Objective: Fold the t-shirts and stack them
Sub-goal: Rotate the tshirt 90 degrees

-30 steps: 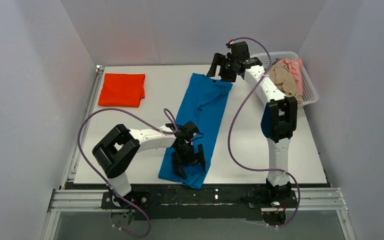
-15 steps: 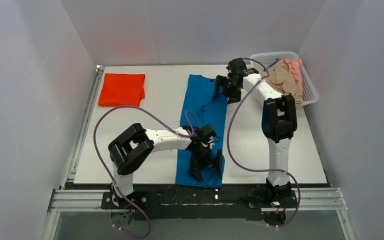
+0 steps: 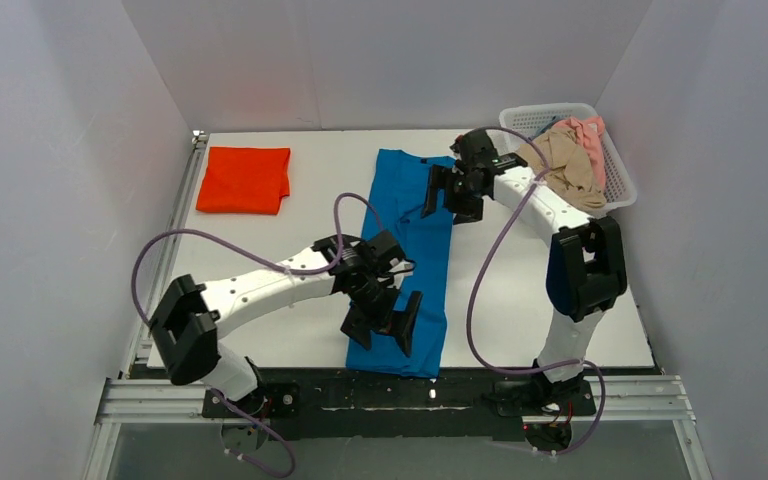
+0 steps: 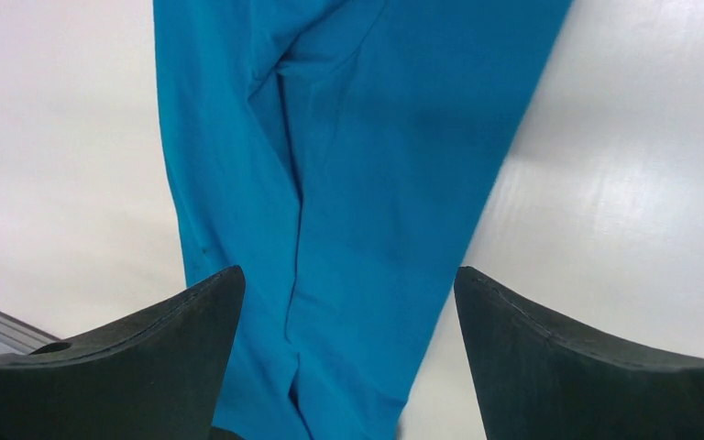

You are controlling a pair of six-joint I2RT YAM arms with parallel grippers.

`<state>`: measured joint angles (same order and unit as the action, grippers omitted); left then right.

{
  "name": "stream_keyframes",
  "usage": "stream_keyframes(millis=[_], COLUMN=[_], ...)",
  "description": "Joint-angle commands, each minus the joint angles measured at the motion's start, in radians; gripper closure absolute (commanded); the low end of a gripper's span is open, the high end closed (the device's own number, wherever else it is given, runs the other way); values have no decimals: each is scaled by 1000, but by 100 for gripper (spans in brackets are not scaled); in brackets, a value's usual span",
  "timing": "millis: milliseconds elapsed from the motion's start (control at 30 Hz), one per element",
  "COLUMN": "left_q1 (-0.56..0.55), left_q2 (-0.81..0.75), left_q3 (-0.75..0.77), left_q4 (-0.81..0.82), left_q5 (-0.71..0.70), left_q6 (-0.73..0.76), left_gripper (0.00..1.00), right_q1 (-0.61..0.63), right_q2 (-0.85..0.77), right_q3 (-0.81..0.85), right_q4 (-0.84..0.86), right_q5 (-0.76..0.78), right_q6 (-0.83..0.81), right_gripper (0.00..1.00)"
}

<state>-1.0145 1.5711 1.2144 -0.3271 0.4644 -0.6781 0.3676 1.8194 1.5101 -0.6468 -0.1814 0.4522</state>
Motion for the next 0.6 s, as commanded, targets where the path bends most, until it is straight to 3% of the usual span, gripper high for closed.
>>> stream_keyframes(millis=[0,133,233,400,567], left_q1=[133,308,379,421,436], left_q2=[-167,-312,-402,-475,-476], left_q3=[-130,-309,-389,-468,-497], left_q4=[-169,-157,-178,-177,-144], left_q5=[-95,-116,-156,-168,-153], left_q6=[6,-21,-27,-50,-72], left_gripper=[2,2,2,2,2], right_q1=[93,158,163,155,108], right_q2=[78,223,320,482,608], right_q3=[28,172,263,433,572], right_q4=[-9,-140,-198,-305,-331], right_q5=[77,225,275,367,317], right_q6=[54,131,186,193,183], right_gripper=[7,7,7,7,7])
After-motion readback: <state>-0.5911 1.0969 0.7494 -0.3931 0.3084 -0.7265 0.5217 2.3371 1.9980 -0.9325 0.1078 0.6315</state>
